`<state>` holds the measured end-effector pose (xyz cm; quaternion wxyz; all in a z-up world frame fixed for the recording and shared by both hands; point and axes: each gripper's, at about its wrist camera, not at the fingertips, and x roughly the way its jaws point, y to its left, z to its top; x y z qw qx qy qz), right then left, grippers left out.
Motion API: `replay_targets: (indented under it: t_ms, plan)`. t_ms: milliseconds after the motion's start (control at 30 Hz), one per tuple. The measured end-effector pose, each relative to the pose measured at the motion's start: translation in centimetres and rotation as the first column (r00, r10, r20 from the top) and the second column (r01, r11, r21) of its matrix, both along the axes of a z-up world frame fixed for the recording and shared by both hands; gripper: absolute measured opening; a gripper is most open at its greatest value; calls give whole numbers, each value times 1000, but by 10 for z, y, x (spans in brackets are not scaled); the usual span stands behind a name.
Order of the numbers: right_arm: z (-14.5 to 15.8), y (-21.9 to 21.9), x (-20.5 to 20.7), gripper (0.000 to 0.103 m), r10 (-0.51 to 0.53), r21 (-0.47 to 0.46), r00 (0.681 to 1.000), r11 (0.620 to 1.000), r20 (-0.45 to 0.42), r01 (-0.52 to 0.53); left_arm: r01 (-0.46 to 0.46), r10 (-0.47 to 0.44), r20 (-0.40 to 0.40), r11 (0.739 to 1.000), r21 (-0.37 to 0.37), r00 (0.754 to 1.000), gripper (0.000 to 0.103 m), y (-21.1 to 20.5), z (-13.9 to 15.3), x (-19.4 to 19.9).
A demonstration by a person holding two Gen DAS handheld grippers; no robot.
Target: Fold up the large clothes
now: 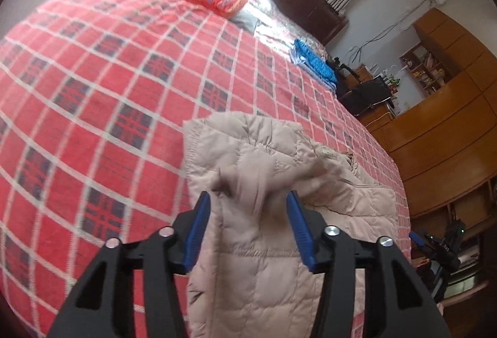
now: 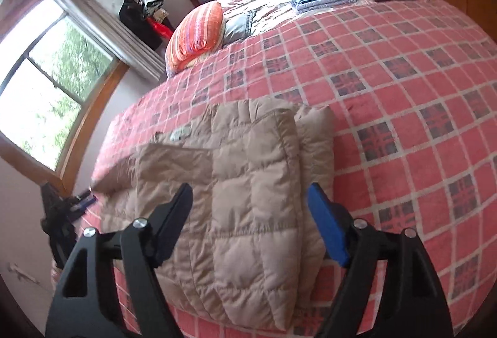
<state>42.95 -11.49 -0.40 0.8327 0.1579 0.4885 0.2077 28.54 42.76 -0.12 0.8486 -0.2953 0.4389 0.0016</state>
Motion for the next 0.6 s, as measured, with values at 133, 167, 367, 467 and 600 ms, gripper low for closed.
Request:
replay_targets:
  t_ms: [133, 167, 367, 467, 600]
  plan:
    - [-10, 10, -4, 67, 23, -69, 1000, 997, -16, -24, 18, -17, -16, 997, 75, 1000, 56, 1, 1, -18]
    - [-16, 11, -2, 66, 17, -66, 999, 998, -29, -19, 24, -22, -26, 996, 86, 999, 57, 0, -2, -20]
    - [-47, 21, 12, 60, -16, -97, 995, 995, -96, 6, 64, -50, -102, 987, 146, 994, 57, -14, -31, -19]
    - [-54, 28, 15, 48, -10, -131, 995, 991, -98, -2, 80, -65, -110, 987, 138, 992, 57, -24, -39, -11]
    - [-49, 32, 9, 11, 19, -128, 998, 991, -60, -26, 87, -74, -94, 985, 149, 993, 35, -41, -35, -7]
